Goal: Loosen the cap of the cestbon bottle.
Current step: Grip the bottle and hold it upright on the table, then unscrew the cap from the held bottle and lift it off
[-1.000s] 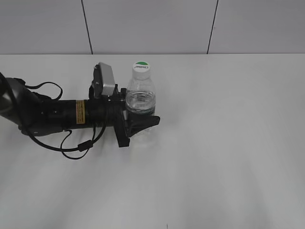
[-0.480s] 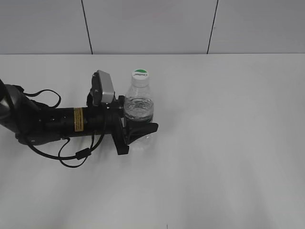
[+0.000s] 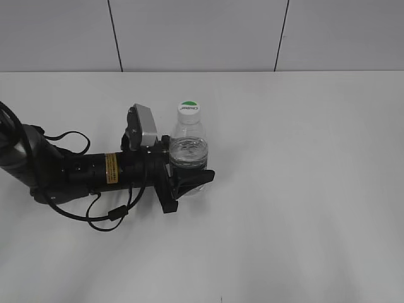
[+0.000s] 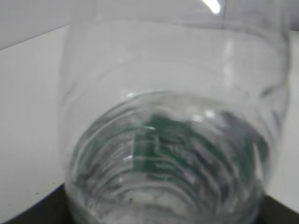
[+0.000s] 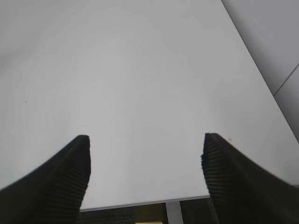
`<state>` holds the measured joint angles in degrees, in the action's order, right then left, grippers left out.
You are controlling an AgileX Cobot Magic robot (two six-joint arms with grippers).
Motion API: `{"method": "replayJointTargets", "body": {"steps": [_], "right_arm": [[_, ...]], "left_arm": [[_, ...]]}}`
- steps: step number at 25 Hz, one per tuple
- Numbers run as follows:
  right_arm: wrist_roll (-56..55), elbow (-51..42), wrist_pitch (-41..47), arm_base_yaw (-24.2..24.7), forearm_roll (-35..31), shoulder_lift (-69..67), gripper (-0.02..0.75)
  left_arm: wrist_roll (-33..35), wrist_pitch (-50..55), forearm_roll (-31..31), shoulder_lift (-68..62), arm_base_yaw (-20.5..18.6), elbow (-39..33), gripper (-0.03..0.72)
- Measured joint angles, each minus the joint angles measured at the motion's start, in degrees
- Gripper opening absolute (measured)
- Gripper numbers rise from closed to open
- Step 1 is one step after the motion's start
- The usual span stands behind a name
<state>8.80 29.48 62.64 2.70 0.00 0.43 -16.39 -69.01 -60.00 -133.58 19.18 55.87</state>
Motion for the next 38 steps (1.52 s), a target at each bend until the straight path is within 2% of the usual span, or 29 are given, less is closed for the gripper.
{"method": "replayJointTargets", "body": {"steps": [10, 38], "right_arm": [[0.0, 0.0, 0.0, 0.0, 0.0, 0.0, 0.566], [0.0, 0.0, 0.0, 0.0, 0.0, 0.0, 0.566]], "left_arm": [[0.0, -0.4, 1.61, -0.4, 0.17, 0.0, 0.411], [-0.16, -0.62, 0.35, -0.4, 0.17, 0.0, 0.411]]}}
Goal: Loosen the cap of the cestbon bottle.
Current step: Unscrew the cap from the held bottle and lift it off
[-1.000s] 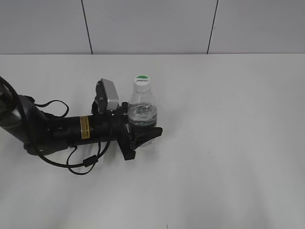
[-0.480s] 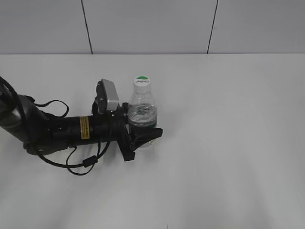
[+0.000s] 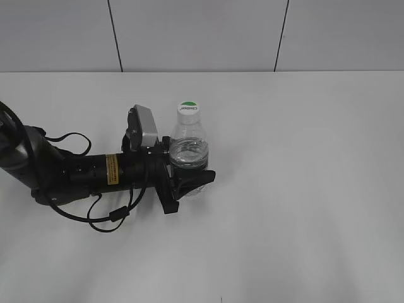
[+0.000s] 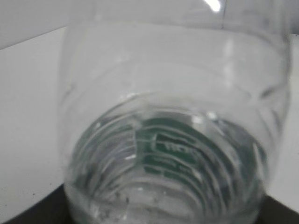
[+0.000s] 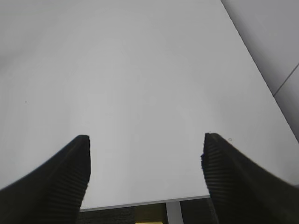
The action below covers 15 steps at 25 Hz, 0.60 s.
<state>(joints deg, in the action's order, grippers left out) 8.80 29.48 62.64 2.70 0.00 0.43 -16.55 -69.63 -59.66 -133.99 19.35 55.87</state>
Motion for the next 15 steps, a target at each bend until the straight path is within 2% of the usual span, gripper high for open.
{"method": "replayJointTargets", "body": {"steps": [10, 15], "right_arm": [[0.0, 0.63, -0.53, 0.0, 1.04, -0.23, 0.566], [0.0, 5.8, -3.2, 0.0, 0.64, -9.84, 0.566]], "left_arm": [[-5.16, -0.05, 1.48, 0.0, 0.0, 0.0, 0.411], [-5.34, -0.05, 1.61, 0.0, 0.0, 0.0, 0.411]]}}
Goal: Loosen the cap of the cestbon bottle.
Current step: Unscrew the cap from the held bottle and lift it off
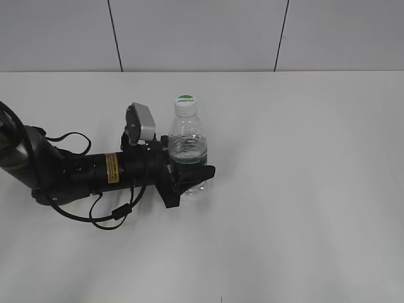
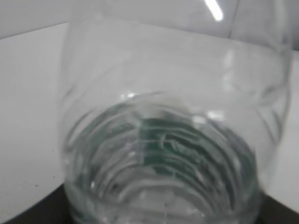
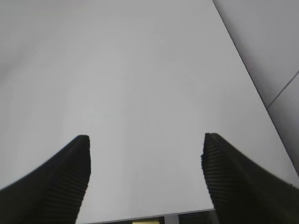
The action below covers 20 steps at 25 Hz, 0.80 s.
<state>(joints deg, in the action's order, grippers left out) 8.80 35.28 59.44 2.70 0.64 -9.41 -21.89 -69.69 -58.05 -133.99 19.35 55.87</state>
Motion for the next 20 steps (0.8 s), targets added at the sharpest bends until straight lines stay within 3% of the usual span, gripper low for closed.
{"method": "replayJointTargets", "body": {"steps": [20], "right_arm": [[2.32, 39.91, -1.3, 0.0, -2.94, -63.09, 0.566]], "left_arm": [[-0.05, -0.11, 0.1, 0.0, 0.0, 0.0, 0.411]]}}
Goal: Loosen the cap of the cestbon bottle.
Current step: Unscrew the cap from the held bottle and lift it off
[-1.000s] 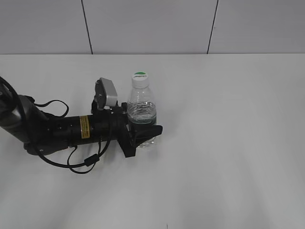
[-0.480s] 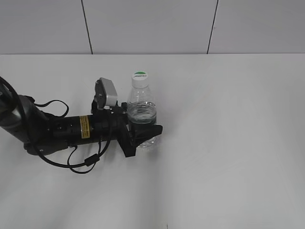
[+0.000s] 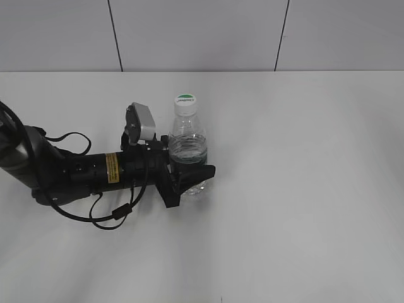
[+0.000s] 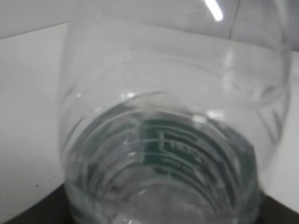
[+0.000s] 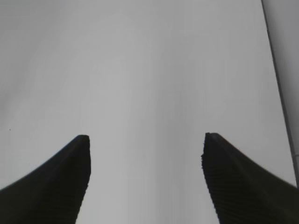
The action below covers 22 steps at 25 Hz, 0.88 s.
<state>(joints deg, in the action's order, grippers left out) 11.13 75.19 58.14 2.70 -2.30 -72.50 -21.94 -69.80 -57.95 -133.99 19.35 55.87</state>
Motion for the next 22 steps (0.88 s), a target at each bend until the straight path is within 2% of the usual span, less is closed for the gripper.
{"method": "replayJointTargets", "body": {"steps": [3, 7, 12, 17, 22], "right_arm": [[0.85, 5.02, 1.08, -0.37, -2.11, -6.82, 0.566], [1.04, 12.35, 4.06, -3.35, -2.53, -16.03, 0.566], [-0.93, 22.75, 10.22, -10.12, -1.0, -26.98, 0.566], [-6.87, 31.97, 10.98, -16.92, 2.3, -35.26, 0.566], [-10.64, 34.41, 11.19, -20.76, 1.85, -38.02, 0.566]], "left_arm": [[0.0, -0.05, 0.0, 0.0, 0.0, 0.0, 0.411], [0.0, -0.05, 0.07, 0.0, 0.0, 0.0, 0.411], [0.0, -0.05, 0.07, 0.0, 0.0, 0.0, 0.411], [0.0, -0.05, 0.07, 0.0, 0.0, 0.0, 0.411], [0.0, -0.11, 0.07, 0.0, 0.0, 0.0, 0.411]]}}
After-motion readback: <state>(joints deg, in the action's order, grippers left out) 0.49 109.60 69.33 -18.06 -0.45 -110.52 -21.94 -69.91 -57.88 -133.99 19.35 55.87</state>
